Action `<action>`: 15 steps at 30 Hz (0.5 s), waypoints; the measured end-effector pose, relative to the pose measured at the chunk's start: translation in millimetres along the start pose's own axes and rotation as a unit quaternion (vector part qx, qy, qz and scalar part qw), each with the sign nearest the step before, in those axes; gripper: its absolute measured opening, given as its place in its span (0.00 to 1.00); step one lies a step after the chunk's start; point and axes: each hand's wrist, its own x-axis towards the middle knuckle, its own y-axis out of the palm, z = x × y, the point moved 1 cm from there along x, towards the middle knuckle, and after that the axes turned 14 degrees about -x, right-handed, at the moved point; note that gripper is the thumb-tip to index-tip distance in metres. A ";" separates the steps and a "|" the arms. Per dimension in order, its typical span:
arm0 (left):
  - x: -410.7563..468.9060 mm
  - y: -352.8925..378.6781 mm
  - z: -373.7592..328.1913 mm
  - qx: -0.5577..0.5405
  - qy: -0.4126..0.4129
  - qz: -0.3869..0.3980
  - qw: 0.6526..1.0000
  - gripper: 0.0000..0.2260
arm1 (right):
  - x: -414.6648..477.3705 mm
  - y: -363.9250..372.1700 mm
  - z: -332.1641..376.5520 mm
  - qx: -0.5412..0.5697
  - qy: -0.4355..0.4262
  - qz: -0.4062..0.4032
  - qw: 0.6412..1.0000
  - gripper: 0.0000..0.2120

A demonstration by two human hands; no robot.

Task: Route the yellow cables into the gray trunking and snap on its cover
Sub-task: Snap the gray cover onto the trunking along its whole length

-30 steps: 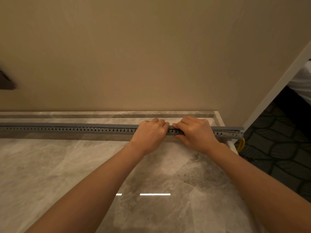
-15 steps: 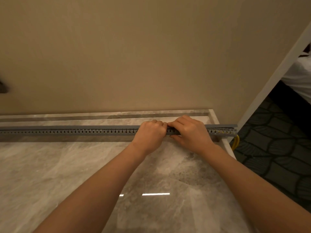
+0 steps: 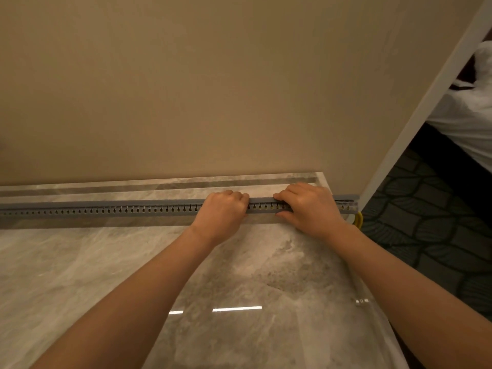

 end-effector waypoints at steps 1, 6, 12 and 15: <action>0.0 -0.3 0.4 -0.002 0.001 -0.001 1.000 0.14 | 1.0 0.9 0.3 -0.001 -0.001 0.002 1.000 0.18; 0.8 -1.2 1.1 -0.016 -0.008 0.015 1.000 0.11 | 4.3 4.2 -3.3 0.009 -0.017 0.010 1.000 0.17; 6.0 -2.7 -4.4 0.004 -0.057 0.080 0.995 0.10 | 5.2 5.8 -6.2 0.021 -0.030 0.003 0.999 0.17; 8.8 0.8 -12.7 -0.003 -0.059 0.067 0.996 0.10 | 3.4 6.5 -6.6 0.023 -0.031 -0.005 0.999 0.17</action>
